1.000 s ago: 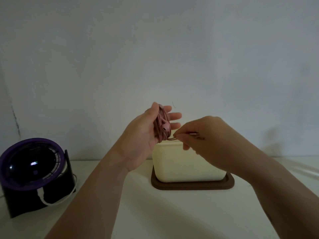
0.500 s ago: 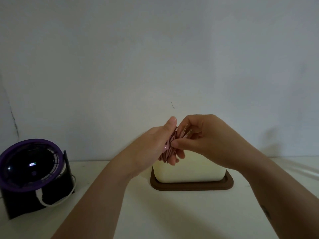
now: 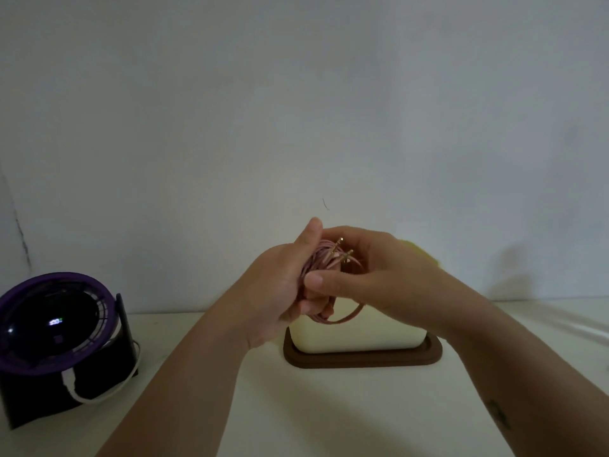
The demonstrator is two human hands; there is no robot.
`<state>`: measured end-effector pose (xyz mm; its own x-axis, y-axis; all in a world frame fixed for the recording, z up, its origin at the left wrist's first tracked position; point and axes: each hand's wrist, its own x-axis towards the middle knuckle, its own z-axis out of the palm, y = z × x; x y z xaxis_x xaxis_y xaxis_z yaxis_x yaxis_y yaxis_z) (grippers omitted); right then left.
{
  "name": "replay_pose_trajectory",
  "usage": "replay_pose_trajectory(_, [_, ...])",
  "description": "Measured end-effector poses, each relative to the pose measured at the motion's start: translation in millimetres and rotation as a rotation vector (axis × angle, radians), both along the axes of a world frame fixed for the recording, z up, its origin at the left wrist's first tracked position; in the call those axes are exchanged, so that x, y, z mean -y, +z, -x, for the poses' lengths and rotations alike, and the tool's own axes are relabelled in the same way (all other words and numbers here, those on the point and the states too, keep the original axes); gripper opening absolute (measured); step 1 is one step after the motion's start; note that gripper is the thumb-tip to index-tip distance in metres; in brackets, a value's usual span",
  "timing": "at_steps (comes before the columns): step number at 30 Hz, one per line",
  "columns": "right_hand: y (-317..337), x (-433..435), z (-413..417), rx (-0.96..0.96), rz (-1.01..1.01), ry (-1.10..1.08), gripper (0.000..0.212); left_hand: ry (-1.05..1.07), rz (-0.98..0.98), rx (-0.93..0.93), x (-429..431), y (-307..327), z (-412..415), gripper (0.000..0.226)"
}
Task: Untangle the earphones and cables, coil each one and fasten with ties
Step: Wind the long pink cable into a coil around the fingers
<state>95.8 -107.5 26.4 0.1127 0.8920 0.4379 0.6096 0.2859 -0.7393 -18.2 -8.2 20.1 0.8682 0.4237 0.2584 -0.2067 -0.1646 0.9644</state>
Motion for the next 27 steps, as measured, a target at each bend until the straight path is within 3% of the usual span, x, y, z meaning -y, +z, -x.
replay_pose_trajectory(2, [-1,-2,3,0.031,-0.037,0.004,0.027,-0.038,0.037,-0.006,1,-1,-1,0.055])
replay_pose_trajectory(8, [-8,-6,1,0.011,-0.082,-0.050,0.044,-0.198,0.208,-0.031,2,0,1,0.055])
replay_pose_trajectory(17, [-24,-18,16,-0.043,-0.306,-0.170,0.033,-0.061,0.163,-0.029,13,2,-4,0.070])
replay_pose_trajectory(22, [-33,-23,6,-0.012,-0.414,-0.245,0.036,0.074,0.099,-0.013,21,-1,-11,0.067])
replay_pose_trajectory(27, [-37,-32,-5,0.131,-0.470,-0.327,0.042,0.371,-0.220,-0.064,19,-2,-13,0.063])
